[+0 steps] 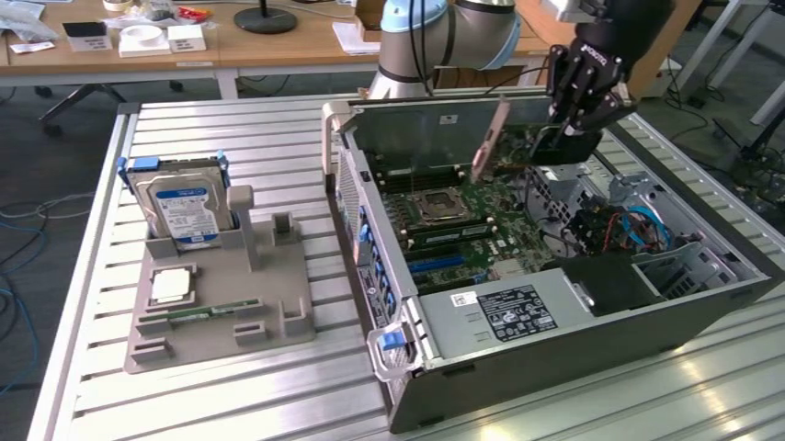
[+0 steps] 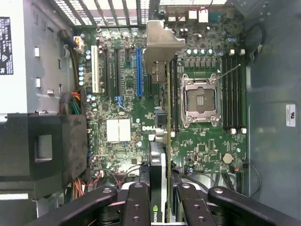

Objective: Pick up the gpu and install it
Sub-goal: 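Insert the gpu into the slot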

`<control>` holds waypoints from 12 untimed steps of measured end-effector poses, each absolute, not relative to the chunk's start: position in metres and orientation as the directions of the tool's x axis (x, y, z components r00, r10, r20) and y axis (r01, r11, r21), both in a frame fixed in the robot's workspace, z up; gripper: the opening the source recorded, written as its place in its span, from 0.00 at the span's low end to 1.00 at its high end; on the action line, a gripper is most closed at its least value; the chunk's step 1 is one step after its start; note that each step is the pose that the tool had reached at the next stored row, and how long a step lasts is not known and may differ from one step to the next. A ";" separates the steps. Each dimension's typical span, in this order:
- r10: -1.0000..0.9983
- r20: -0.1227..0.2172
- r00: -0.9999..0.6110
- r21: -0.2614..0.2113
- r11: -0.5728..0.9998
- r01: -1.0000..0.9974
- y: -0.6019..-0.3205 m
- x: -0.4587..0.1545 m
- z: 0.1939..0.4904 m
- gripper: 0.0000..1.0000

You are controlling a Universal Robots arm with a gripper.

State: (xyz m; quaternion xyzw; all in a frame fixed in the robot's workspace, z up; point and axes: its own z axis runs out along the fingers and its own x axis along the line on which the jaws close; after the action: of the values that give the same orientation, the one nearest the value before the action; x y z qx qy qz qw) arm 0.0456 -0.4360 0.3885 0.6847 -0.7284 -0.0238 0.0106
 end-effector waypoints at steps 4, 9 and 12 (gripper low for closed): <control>-0.996 -0.017 -0.092 0.049 0.091 -0.995 -0.436 0.044 0.385 0.27; -0.994 -0.019 -0.103 0.038 0.103 -0.994 -0.436 0.037 0.381 0.27; -0.994 -0.020 -0.104 0.021 0.104 -0.994 -0.436 0.033 0.379 0.27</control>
State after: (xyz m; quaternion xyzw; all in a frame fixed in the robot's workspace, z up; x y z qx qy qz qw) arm 0.0328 -0.4360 0.3787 0.6693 -0.7428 -0.0145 -0.0004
